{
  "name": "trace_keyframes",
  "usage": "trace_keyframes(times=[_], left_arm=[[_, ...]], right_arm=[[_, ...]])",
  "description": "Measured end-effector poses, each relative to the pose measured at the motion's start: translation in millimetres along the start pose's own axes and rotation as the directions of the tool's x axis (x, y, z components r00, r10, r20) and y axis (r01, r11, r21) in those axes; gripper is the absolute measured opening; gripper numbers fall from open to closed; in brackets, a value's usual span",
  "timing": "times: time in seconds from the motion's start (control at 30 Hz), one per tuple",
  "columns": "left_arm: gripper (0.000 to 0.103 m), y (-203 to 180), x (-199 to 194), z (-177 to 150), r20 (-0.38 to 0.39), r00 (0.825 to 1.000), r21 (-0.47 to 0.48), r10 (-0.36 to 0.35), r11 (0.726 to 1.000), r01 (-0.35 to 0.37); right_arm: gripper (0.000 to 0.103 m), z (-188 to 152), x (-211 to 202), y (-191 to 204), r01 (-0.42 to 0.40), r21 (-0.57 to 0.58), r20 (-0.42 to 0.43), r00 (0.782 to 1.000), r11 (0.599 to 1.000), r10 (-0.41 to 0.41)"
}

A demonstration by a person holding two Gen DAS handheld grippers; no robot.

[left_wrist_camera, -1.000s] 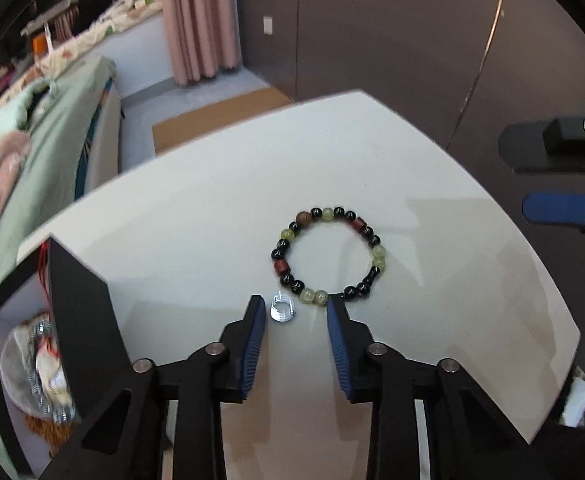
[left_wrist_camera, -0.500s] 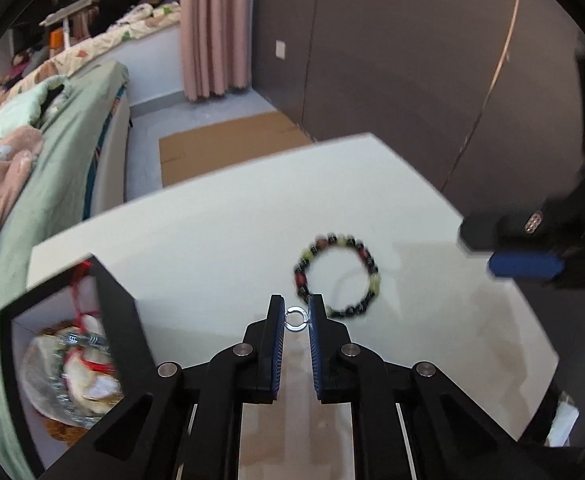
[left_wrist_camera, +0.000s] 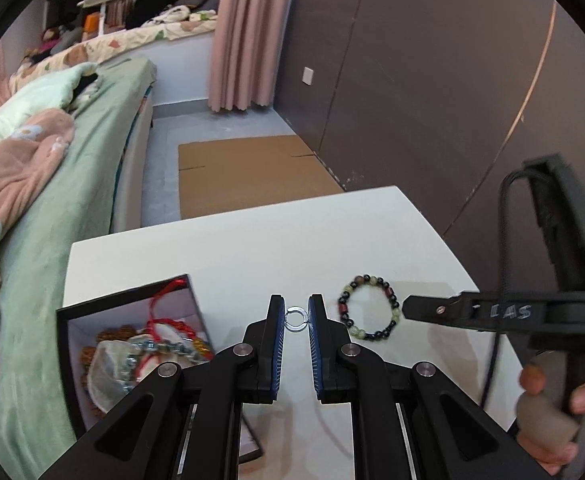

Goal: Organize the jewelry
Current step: 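Carry the silver ring into the box with the left tool while the right tool grasps the dark bead bracelet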

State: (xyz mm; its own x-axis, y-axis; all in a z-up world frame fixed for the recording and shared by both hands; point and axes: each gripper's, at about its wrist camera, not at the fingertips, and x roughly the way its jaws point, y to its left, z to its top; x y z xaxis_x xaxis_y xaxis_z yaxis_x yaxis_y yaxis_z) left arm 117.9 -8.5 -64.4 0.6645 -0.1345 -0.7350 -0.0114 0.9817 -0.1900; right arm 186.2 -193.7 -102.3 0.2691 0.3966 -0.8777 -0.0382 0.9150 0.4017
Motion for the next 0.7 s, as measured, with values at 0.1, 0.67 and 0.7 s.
trace_keyframes(times=[0.1,0.67,0.7], left_arm=[[0.012,9.8,-6.2,3.4,0.013,1.0,-0.029,0.009,1.0,-0.008],[0.012,64.5,-27.3,8.0,0.0,0.999,-0.148,0.038,0.988,-0.038],[0.013,68.1,-26.2,7.6,-0.011,0.999,-0.162,0.035,0.986,-0.037]], right_arm=[[0.049,2.5,7.9,4.3,0.016,-0.012,0.0,1.0,1.0,-0.016],[0.009,0.5,20.3,33.2,0.166,-0.154,0.063,0.985,0.974,-0.158],[0.009,-0.7,18.0,34.8,0.158,-0.152,0.073,0.986,0.976,-0.149]])
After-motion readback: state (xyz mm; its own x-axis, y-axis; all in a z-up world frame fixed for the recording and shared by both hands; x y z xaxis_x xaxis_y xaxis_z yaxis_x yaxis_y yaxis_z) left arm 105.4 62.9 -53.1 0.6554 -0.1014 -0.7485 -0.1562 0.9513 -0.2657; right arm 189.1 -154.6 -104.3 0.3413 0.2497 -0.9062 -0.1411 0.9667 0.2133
